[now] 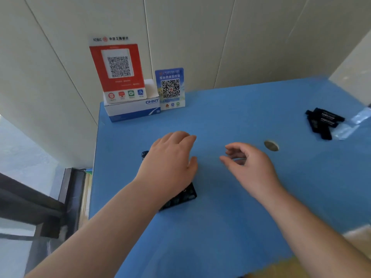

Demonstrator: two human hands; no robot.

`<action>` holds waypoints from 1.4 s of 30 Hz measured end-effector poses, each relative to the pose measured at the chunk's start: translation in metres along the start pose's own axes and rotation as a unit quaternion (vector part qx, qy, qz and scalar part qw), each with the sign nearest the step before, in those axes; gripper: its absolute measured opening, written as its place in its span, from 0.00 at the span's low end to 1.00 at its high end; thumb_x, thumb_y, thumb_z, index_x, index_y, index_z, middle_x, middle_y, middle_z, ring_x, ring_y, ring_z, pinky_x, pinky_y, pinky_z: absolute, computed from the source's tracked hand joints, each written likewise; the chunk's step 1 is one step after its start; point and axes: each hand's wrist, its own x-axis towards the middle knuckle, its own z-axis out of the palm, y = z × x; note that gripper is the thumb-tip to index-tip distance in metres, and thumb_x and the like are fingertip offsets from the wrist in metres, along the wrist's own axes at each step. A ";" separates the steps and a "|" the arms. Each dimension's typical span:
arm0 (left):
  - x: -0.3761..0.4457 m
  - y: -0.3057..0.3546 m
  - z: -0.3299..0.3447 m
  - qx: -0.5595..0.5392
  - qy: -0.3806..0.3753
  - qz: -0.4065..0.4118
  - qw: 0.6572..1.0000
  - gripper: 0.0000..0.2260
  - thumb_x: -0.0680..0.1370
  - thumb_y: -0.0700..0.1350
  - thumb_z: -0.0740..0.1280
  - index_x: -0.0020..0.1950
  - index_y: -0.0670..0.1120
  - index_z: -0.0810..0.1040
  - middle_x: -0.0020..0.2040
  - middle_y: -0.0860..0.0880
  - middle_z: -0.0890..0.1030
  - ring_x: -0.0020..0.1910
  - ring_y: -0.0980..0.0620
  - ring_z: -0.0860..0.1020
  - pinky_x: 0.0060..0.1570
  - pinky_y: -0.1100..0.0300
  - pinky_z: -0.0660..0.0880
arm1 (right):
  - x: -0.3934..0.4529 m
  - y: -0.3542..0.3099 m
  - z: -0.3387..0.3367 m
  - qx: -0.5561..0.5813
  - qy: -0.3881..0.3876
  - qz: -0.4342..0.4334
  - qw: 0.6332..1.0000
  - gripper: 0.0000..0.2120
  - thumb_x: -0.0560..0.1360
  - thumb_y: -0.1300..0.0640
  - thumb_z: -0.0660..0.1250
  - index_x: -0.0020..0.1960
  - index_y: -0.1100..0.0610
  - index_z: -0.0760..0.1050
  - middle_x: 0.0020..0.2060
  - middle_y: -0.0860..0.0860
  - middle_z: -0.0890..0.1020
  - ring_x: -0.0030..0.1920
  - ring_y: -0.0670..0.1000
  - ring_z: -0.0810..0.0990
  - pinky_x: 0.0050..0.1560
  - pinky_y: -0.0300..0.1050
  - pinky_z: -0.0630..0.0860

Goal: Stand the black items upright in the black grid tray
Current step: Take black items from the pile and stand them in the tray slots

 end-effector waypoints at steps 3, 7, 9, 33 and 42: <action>0.006 0.025 0.008 0.018 0.007 0.051 0.999 0.22 0.78 0.50 0.64 0.72 0.47 0.71 0.68 0.50 0.74 0.68 0.48 0.71 0.67 0.52 0.66 | -0.014 0.009 -0.035 -0.096 0.040 -0.034 0.994 0.12 0.72 0.55 0.76 0.55 0.52 0.81 0.48 0.45 0.82 0.49 0.45 0.81 0.54 0.46 0.79; 0.006 0.061 0.021 0.034 -0.002 0.073 0.997 0.22 0.76 0.51 0.66 0.69 0.46 0.74 0.67 0.49 0.74 0.66 0.46 0.73 0.65 0.51 0.69 | -0.041 0.025 -0.086 -0.224 0.031 -0.015 0.974 0.18 0.73 0.53 0.74 0.61 0.54 0.79 0.53 0.47 0.81 0.55 0.49 0.80 0.57 0.47 0.77; 0.004 0.082 0.028 0.042 -0.010 0.082 0.996 0.23 0.77 0.51 0.65 0.71 0.47 0.72 0.69 0.49 0.73 0.68 0.46 0.71 0.66 0.51 0.68 | -0.056 0.034 -0.110 -0.264 0.033 0.000 0.964 0.20 0.74 0.51 0.74 0.64 0.55 0.77 0.57 0.47 0.80 0.58 0.50 0.79 0.60 0.47 0.76; -0.004 0.353 0.112 0.034 -0.044 0.108 0.993 0.25 0.79 0.56 0.60 0.75 0.50 0.65 0.73 0.52 0.67 0.72 0.49 0.66 0.70 0.54 0.64 | -0.165 0.155 -0.352 -0.338 0.068 0.069 0.936 0.23 0.78 0.46 0.67 0.71 0.50 0.71 0.65 0.44 0.75 0.65 0.49 0.73 0.62 0.43 0.71; 0.072 0.389 0.144 0.005 -0.044 0.119 0.992 0.24 0.80 0.55 0.60 0.75 0.49 0.66 0.73 0.52 0.66 0.72 0.49 0.65 0.69 0.56 0.63 | -0.096 0.191 -0.381 -0.342 0.052 0.064 0.936 0.23 0.79 0.46 0.66 0.72 0.50 0.70 0.65 0.44 0.75 0.66 0.48 0.72 0.64 0.43 0.71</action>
